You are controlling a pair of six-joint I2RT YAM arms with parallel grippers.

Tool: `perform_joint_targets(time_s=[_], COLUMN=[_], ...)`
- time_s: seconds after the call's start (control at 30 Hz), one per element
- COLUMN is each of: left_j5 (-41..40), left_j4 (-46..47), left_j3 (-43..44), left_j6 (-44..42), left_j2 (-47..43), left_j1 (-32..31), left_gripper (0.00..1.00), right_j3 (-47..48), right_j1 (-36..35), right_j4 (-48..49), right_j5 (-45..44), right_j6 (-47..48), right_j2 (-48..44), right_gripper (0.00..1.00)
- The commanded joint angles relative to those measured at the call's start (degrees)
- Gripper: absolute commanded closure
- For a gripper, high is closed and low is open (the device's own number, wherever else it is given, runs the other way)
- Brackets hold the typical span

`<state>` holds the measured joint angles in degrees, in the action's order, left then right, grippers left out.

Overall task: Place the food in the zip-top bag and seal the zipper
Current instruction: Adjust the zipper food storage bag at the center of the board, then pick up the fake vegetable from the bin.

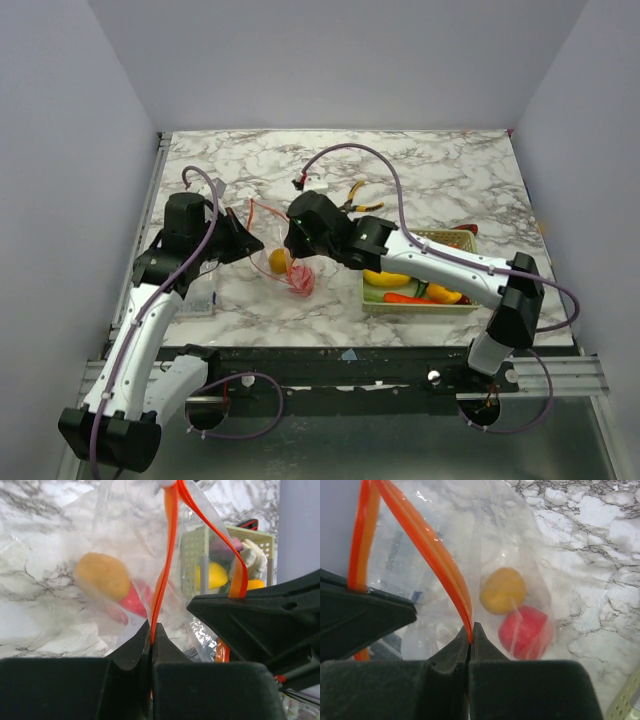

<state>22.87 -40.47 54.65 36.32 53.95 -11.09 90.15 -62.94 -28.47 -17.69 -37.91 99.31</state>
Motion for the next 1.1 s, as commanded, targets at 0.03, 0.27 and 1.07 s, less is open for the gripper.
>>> perform_joint_targets(time_s=[0.03,0.27,1.07], left_j5=[-3.80,-6.37,-0.86], left_j4=[1.17,-0.08,8.80], left_j3=[2.62,6.04,-0.28], left_j6=[-5.79,-10.94,-13.20], left_j2=[-5.92,-3.85,2.32], left_j1=[0.23,0.28,0.19], left_gripper=[1.00,1.00,1.00], right_j3=[-3.95,-4.55,-31.89], right_j1=[-0.10,-0.13,3.89], right_j4=[4.96,3.36,-30.36], right_j5=[3.37,5.28,-36.93], right_j6=[-0.35,0.71,-26.04], right_j2=[-5.34,-8.27,-40.67], right_gripper=[0.93,0.60,0.02])
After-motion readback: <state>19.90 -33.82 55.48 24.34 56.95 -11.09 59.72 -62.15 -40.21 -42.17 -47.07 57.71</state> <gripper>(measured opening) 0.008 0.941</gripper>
